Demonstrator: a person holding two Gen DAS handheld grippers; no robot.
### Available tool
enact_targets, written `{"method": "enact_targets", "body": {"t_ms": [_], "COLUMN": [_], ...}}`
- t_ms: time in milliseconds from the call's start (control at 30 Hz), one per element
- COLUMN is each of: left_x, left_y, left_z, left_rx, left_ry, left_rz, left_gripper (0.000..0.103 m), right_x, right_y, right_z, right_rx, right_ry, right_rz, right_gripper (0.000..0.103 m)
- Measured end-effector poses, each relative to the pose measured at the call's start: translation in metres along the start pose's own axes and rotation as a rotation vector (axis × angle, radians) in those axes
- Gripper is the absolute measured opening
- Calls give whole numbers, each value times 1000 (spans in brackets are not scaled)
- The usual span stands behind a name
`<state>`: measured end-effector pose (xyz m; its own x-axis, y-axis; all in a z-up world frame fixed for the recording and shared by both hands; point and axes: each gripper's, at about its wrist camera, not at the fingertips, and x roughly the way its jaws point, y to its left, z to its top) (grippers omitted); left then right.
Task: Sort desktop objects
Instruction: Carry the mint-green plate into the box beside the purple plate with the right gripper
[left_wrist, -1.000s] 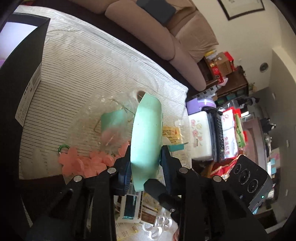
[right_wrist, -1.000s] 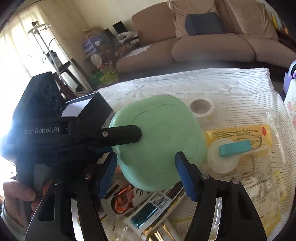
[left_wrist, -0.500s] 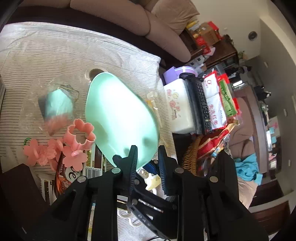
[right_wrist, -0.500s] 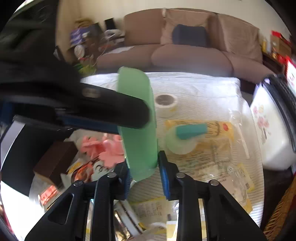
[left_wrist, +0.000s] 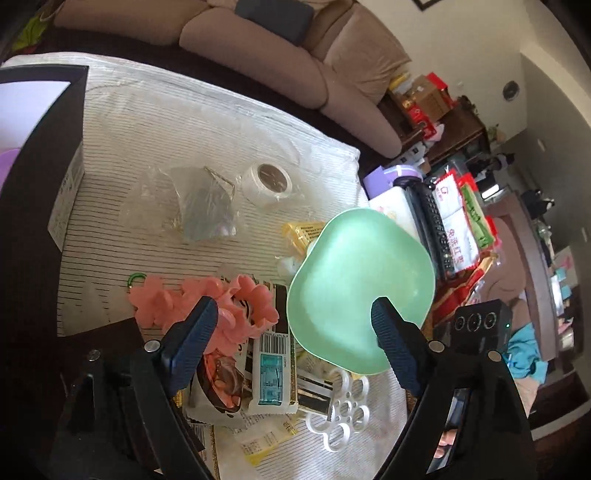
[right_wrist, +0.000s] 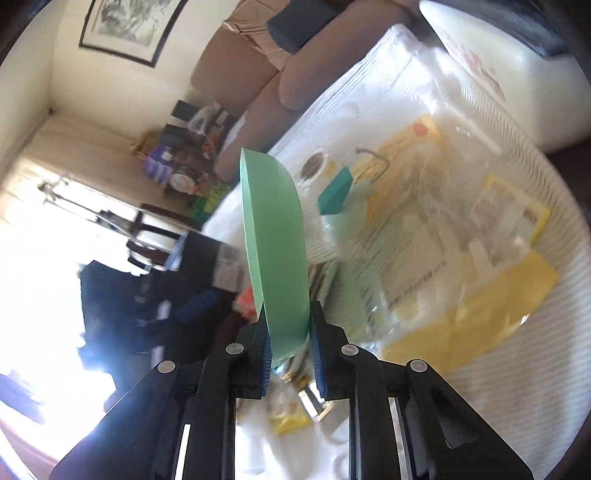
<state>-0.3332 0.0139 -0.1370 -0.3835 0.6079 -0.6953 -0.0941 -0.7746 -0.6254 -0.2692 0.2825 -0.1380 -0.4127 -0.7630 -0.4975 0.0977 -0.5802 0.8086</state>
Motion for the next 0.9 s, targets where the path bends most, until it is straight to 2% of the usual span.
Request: {"method": "enact_targets", "body": {"t_ms": [133,167,200,233,333,500,600,700,800,900], "left_x": [7,5,6,7,1,-40,-64,-101,-153,-206], "left_y": [-6,-10,-14,-19,-31,-38,-38,-35,-22,6], "left_z": [-19,-23,-27,-30,-38,-28,-22,-17,-10,3], "left_rx": [45,69,102,136,232,269,287,311,313,291], "left_ry": [35,36,52,82,126,118,123,109,63,-2], "left_rz": [-55,-40,13,65,141,150,179,215,247,319], "left_gripper": [80,69,18,5,5,3,3,3,5,5], "right_x": [-15,-17,-19,-19,-21,-18,-7,7,29,72], "right_y": [5,6,7,9,17,47,77,120,172,231], "right_z": [-6,-8,-9,-10,-10,-18,-20,-23,-20,-18], "right_rx": [-1,0,3,4,-18,-134,-210,-305,-409,-514], "right_ry": [40,54,67,78,97,106,135,167,187,226], "right_rz": [47,55,64,68,38,-108,-134,-186,-209,-225], "right_gripper": [18,18,18,19,22,21,18,17,17,17]}}
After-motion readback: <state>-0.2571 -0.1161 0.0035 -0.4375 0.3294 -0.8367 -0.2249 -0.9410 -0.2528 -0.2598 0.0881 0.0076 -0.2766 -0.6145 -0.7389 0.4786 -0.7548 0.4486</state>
